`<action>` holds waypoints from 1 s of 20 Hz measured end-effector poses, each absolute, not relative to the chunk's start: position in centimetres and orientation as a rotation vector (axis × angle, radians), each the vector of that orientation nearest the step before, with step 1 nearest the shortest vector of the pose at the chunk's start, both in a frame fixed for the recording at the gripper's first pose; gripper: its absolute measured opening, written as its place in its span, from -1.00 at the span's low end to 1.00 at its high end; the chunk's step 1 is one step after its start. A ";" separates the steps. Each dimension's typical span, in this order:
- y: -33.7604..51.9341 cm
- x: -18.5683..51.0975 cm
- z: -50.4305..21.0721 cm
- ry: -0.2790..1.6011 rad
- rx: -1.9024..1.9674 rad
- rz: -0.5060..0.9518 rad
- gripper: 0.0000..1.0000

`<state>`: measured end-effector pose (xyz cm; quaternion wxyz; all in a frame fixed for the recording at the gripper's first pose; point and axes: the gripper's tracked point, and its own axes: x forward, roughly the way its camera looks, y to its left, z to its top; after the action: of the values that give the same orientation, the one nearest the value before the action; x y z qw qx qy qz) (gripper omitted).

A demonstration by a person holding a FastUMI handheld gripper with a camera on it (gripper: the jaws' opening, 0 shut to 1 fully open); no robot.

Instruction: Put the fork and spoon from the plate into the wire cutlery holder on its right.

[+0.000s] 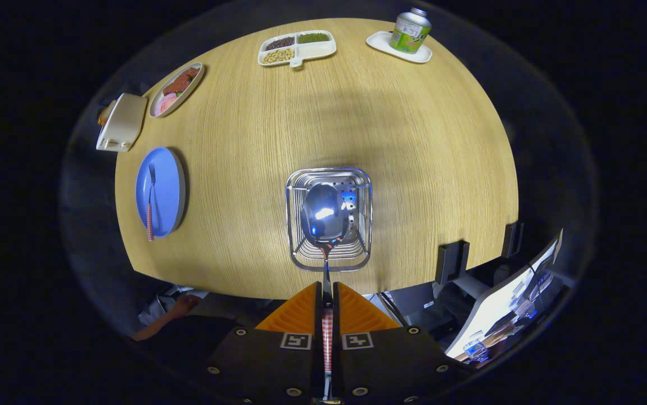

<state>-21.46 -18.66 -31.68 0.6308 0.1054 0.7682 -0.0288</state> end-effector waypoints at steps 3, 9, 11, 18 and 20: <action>-19.0 -21.7 -32.0 1.826 0.238 -0.020 -0.89; -19.6 -21.1 -32.0 1.908 0.231 0.021 -0.90; -19.3 -21.3 -31.8 1.941 0.234 0.041 -0.86; -20.0 -20.0 -31.3 1.916 0.244 0.020 -0.74; -20.1 -19.1 -31.0 1.869 0.253 0.010 -0.66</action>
<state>-19.09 -20.12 -30.96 0.5875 0.1085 0.8019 0.0045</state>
